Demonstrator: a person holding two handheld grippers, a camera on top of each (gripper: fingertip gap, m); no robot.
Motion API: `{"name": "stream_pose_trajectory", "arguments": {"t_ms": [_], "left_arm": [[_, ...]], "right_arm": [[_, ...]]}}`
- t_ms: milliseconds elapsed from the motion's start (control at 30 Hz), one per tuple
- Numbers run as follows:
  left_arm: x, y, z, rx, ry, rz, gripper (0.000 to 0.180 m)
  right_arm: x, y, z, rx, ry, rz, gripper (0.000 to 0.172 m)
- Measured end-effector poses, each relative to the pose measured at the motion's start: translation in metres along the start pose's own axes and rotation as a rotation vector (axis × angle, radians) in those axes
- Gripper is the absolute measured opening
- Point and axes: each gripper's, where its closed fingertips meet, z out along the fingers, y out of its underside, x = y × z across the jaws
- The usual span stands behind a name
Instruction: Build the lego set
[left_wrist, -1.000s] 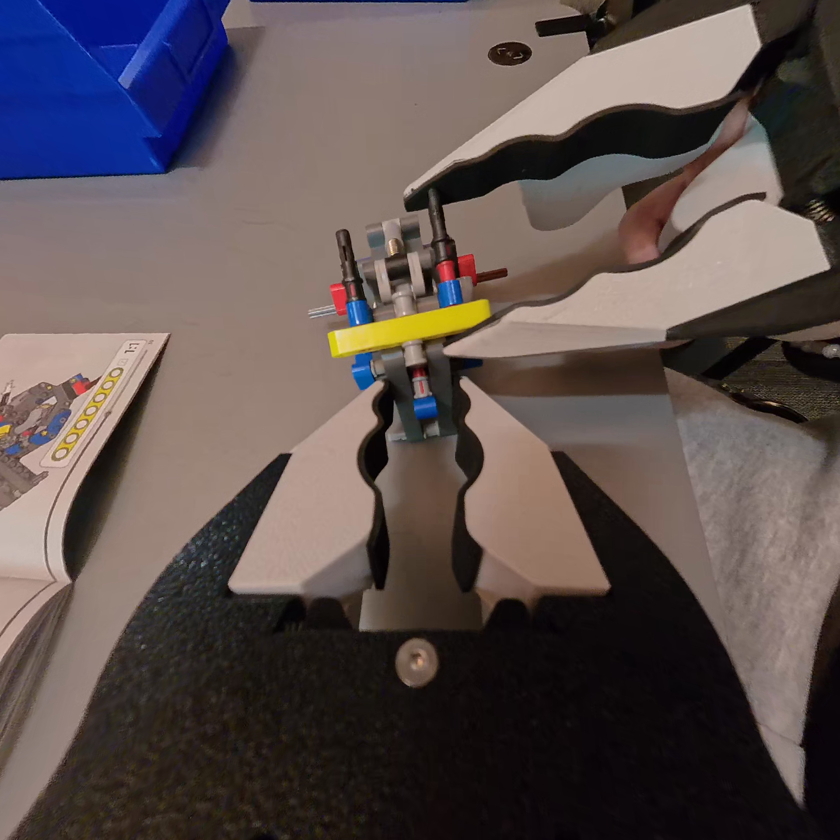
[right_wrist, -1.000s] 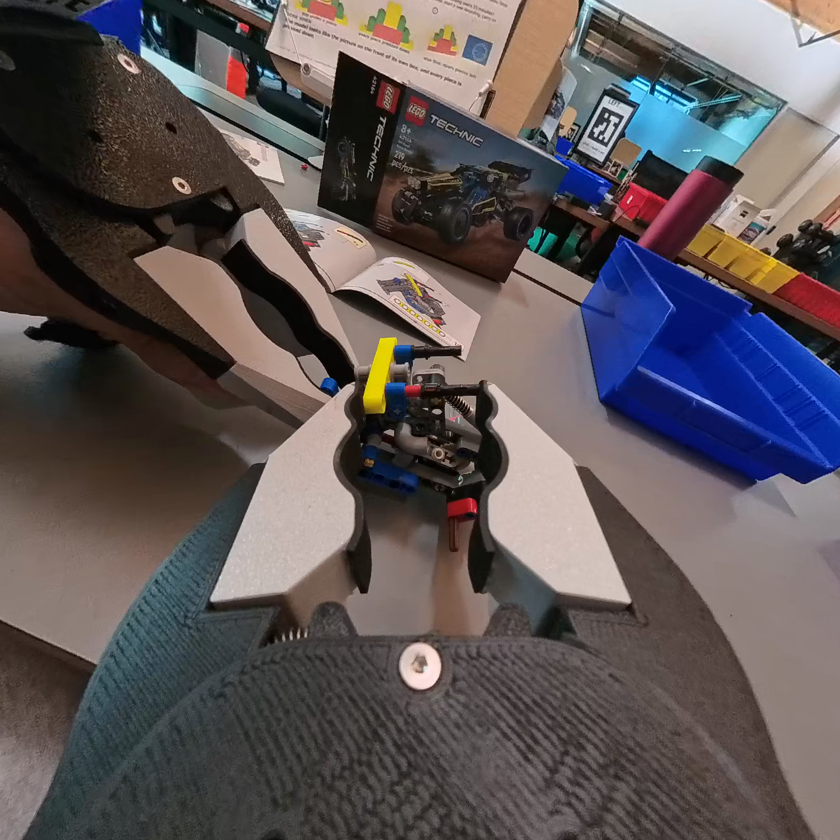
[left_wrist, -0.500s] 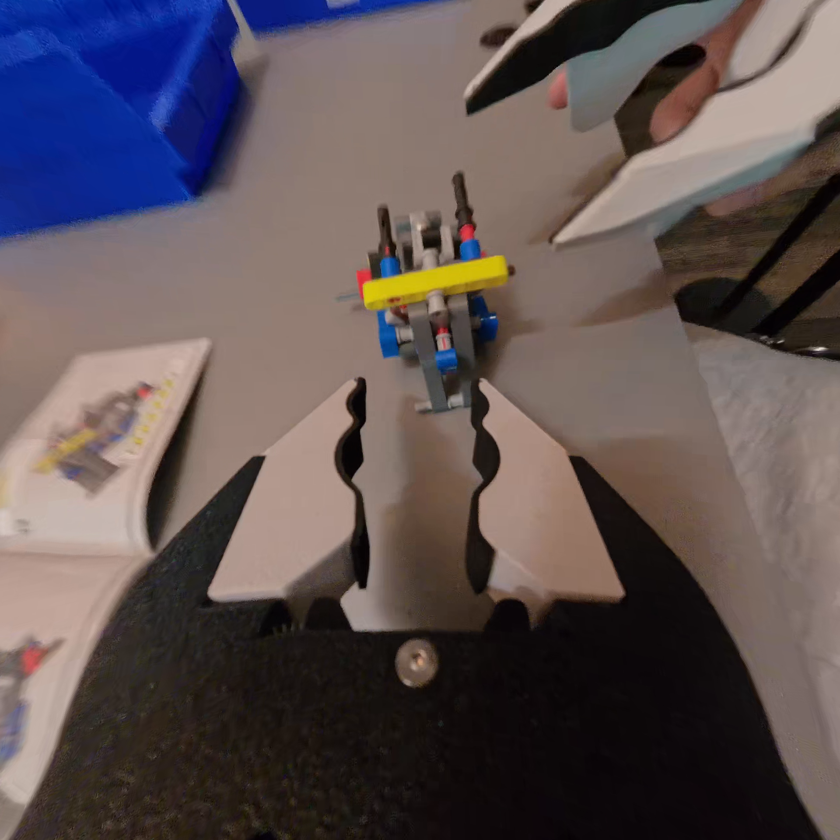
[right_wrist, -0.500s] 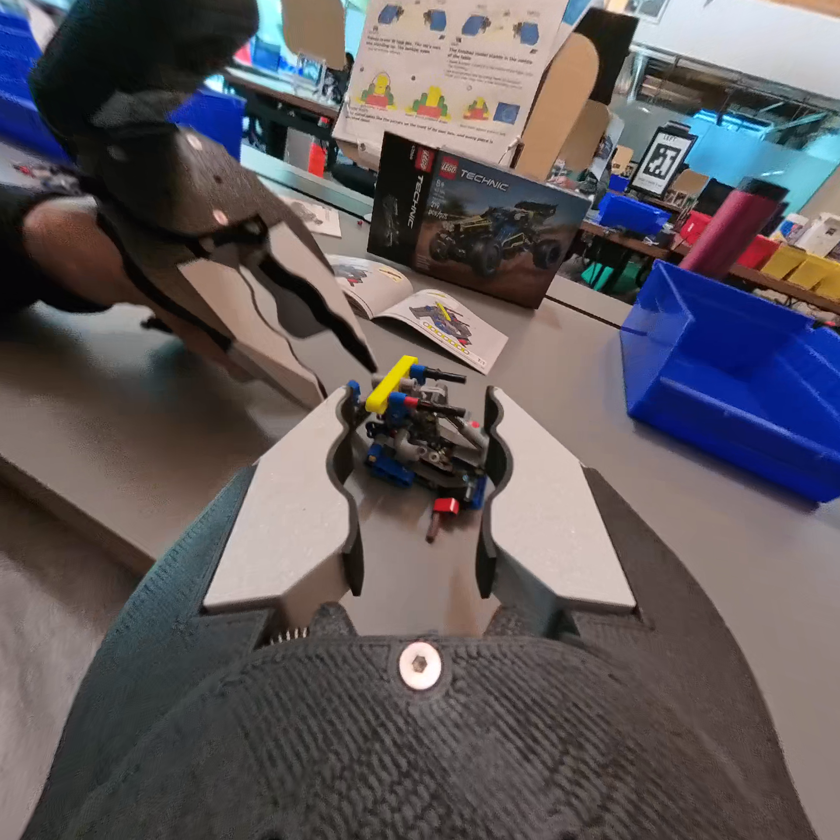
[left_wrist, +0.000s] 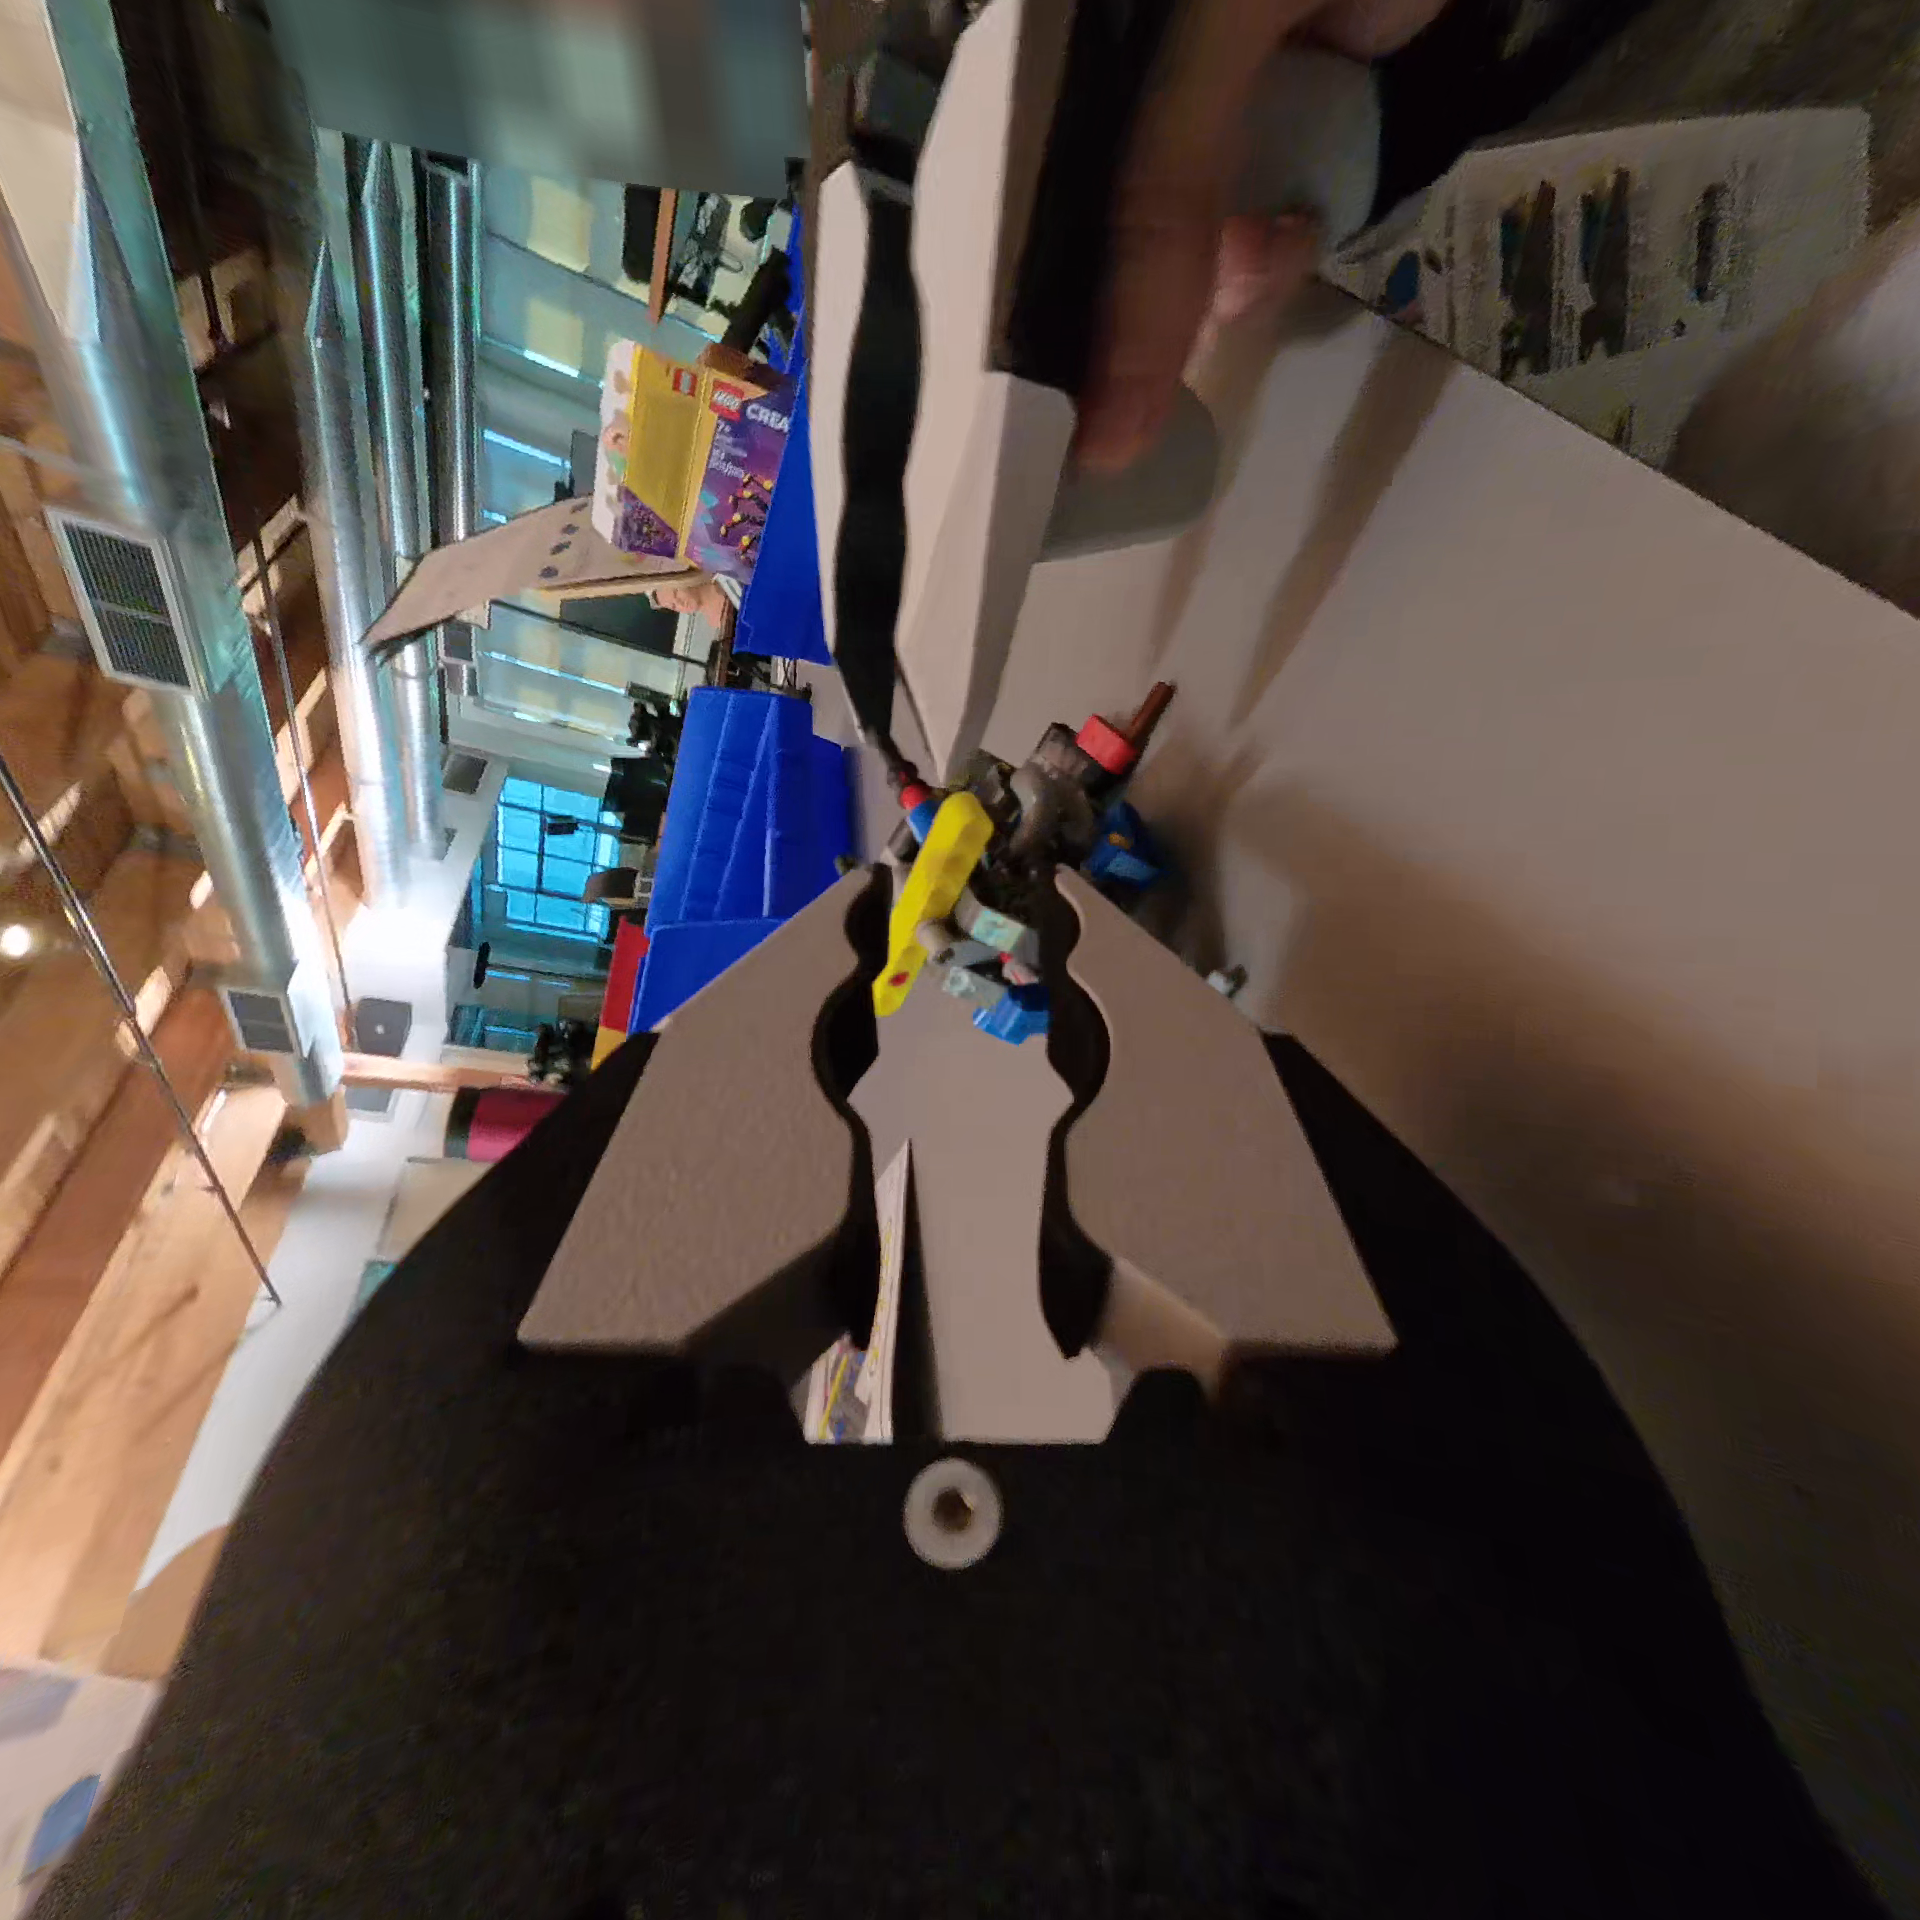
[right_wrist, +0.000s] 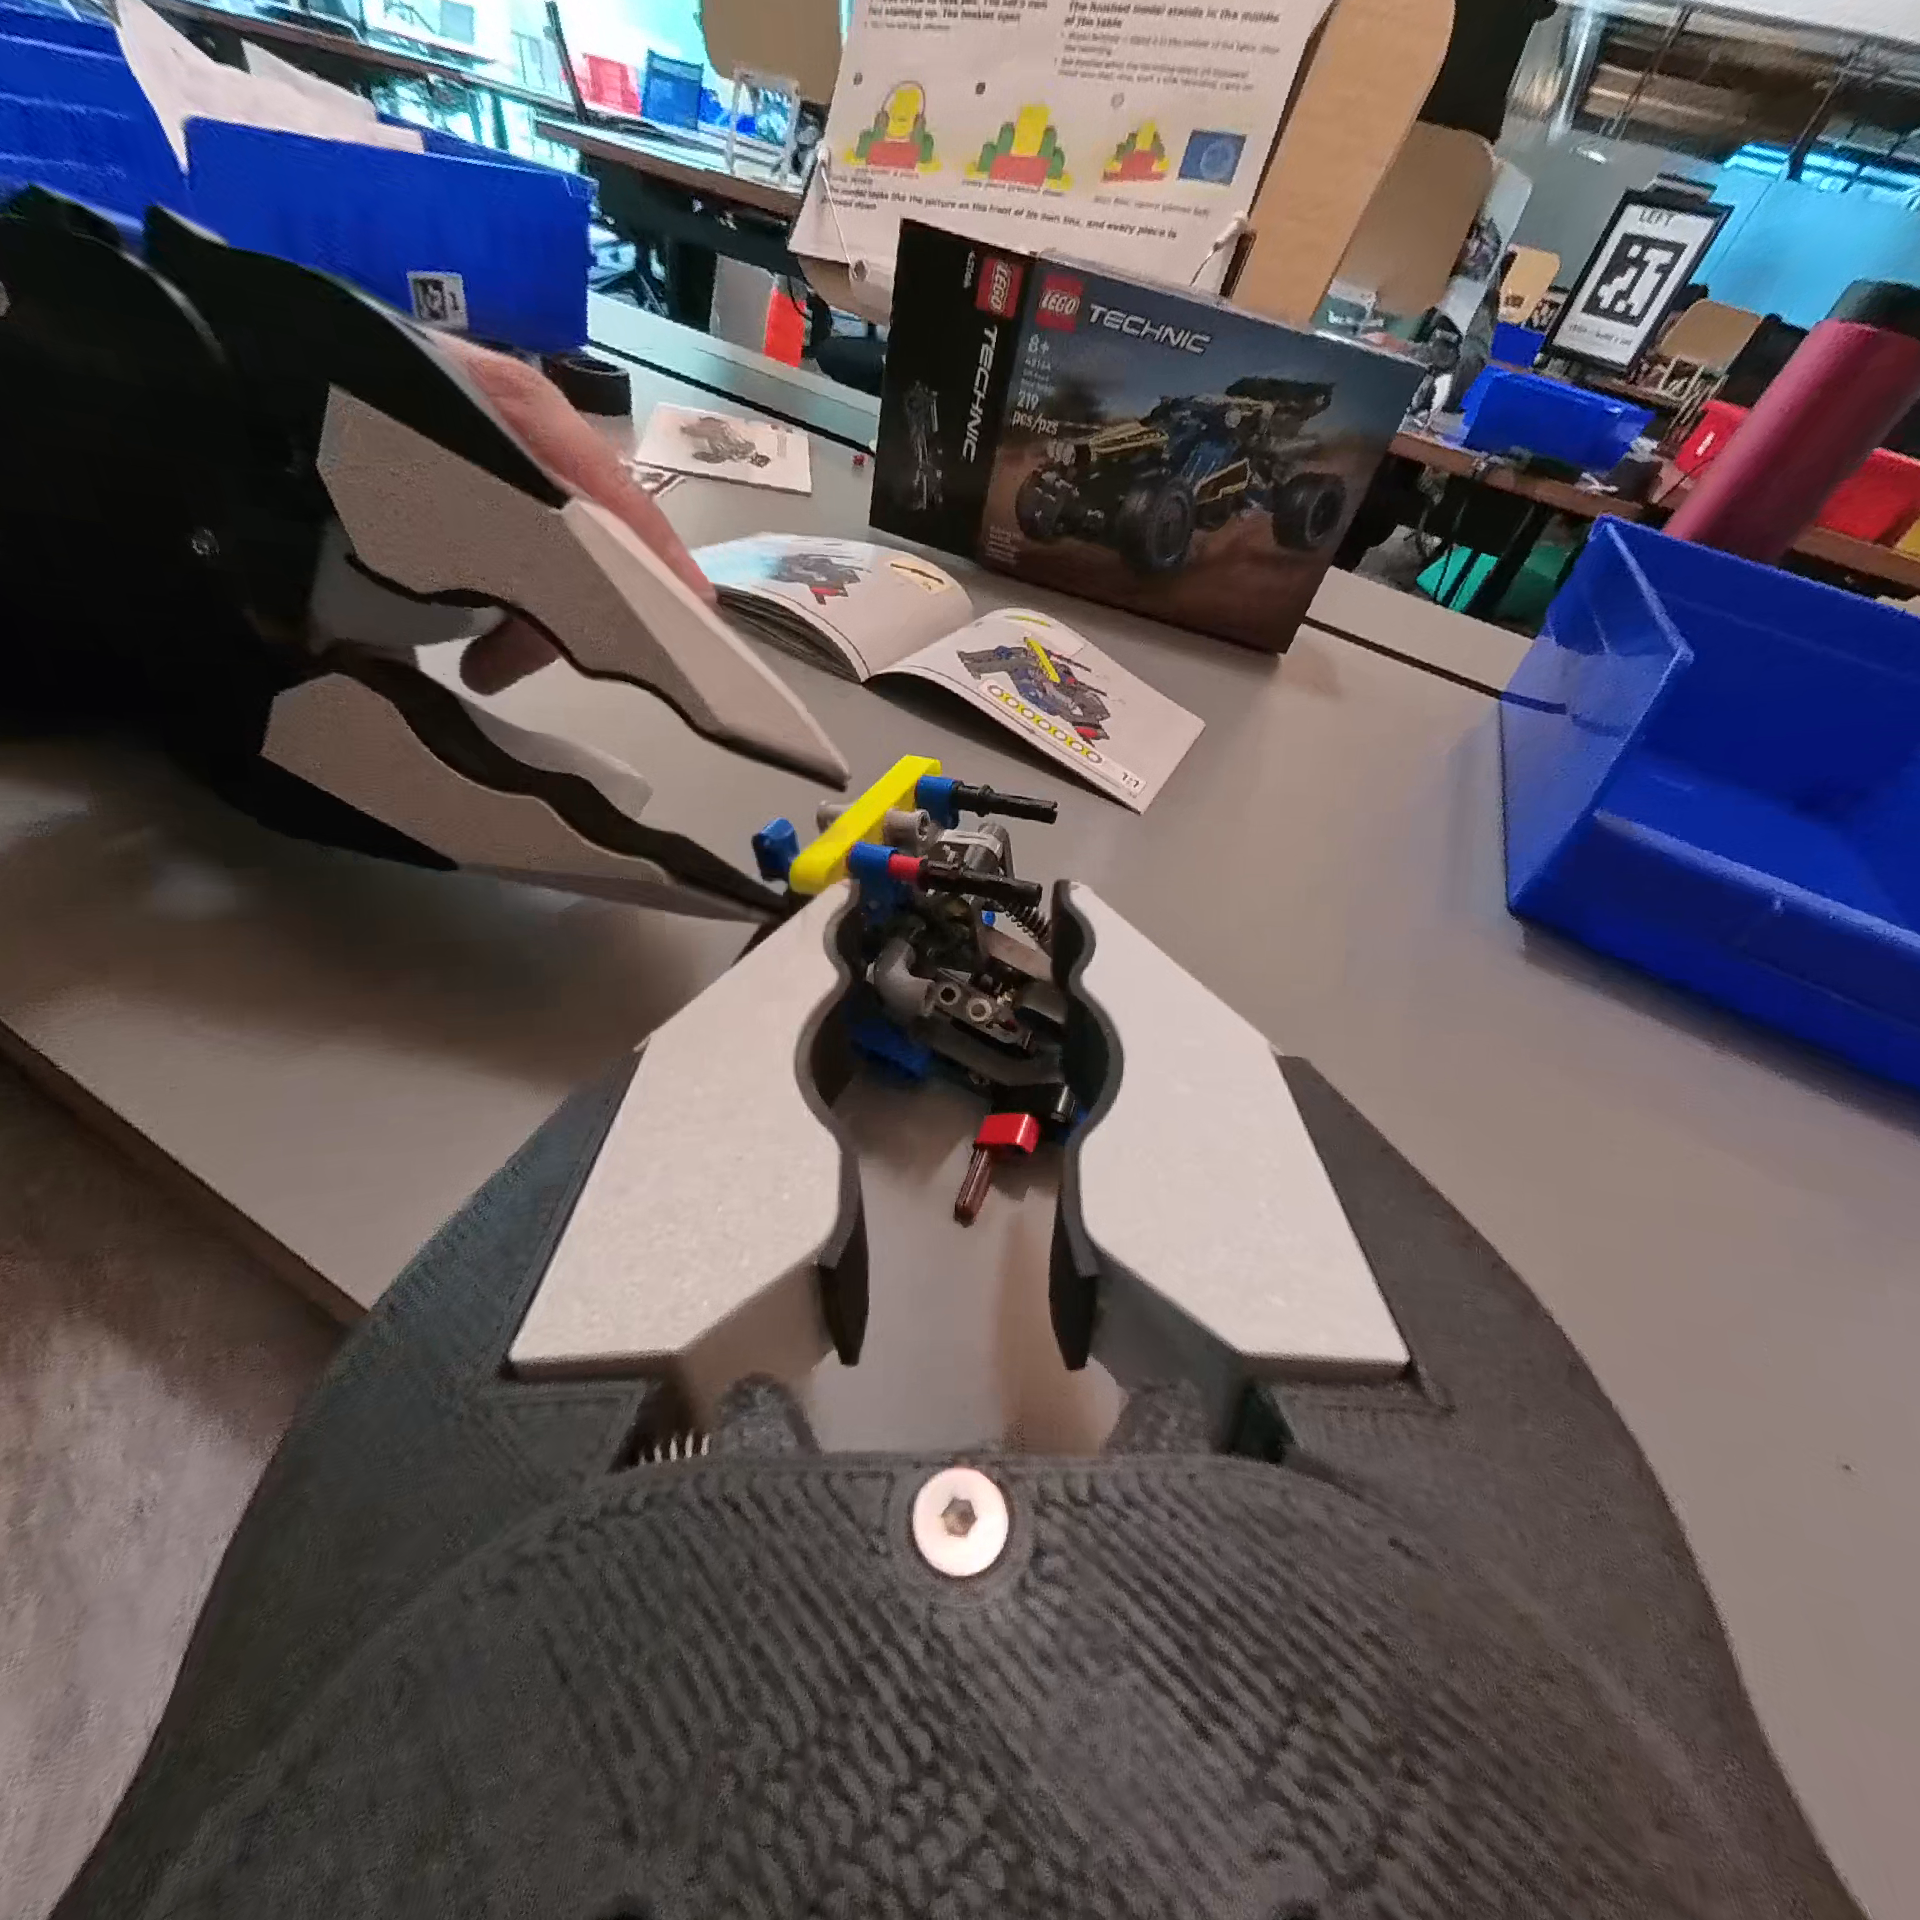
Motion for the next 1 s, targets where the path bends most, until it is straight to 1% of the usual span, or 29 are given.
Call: {"name": "stream_pose_trajectory", "arguments": {"t_ms": [100,200,233,267,367,433,500,533,600,633,667,733,800,867,900,933,1000], "left_arm": [[0.002,-0.001,0.001,0.005,-0.025,0.062,0.024],[0.003,-0.002,0.006,-0.007,-0.056,0.12,0.02],[0.002,-0.001,0.006,-0.008,-0.079,0.136,0.016],[-0.003,-0.002,0.005,-0.008,-0.114,0.146,0.007],[-0.002,-0.003,0.005,0.001,-0.109,0.134,0.007],[0.001,0.001,0.004,-0.018,-0.078,0.119,0.015],[0.003,0.001,-0.002,-0.005,-0.053,0.085,0.015],[0.003,0.002,-0.006,-0.006,-0.045,0.064,0.015],[0.006,0.0,-0.017,-0.005,-0.004,-0.019,0.012],[0.011,-0.001,-0.022,-0.007,0.044,-0.085,0.009],[0.016,-0.002,-0.026,-0.022,0.085,-0.173,0.009],[0.016,-0.003,-0.031,-0.047,0.127,-0.377,0.009],[0.014,-0.001,-0.033,-0.089,0.164,-0.595,0.01],[0.011,0.0,-0.033,-0.111,0.202,-0.78,0.013],[0.008,0.003,-0.033,-0.126,0.202,-0.862,0.013],[0.005,0.006,-0.033,-0.13,0.198,-0.92,0.014],[0.004,0.018,-0.033,-0.169,0.172,-0.964,0.018]], "right_arm": [[0.005,-0.001,-0.002,0.012,-0.002,0.027,0.024],[0.003,0.001,0.001,-0.006,-0.039,0.056,0.025],[0.003,0.003,0.002,-0.023,-0.047,0.05,0.026],[0.004,0.004,0.002,-0.03,-0.043,0.043,0.026],[0.008,0.001,-0.001,-0.024,-0.05,0.015,0.026],[0.01,-0.003,-0.003,-0.04,-0.059,-0.106,0.031],[0.016,-0.002,-0.004,-0.09,-0.055,-0.245,0.031],[0.018,-0.003,-0.003,-0.109,-0.055,-0.315,0.029],[0.016,-0.002,-0.002,-0.142,-0.093,-0.45,0.022],[0.011,-0.001,-0.001,-0.162,-0.133,-0.493,0.017],[0.007,0.002,-0.001,-0.191,-0.176,-0.532,0.013],[0.008,0.011,0.002,-0.257,-0.202,-0.619,0.017],[0.01,0.014,0.005,-0.287,-0.211,-0.675,0.015],[0.008,0.01,0.009,-0.274,-0.203,-0.708,0.007],[0.006,0.007,0.011,-0.267,-0.198,-0.703,0.0],[0.002,0.006,0.012,-0.27,-0.21,-0.68,0.0],[-0.011,0.004,0.016,-0.269,-0.239,-0.623,0.0]]}}
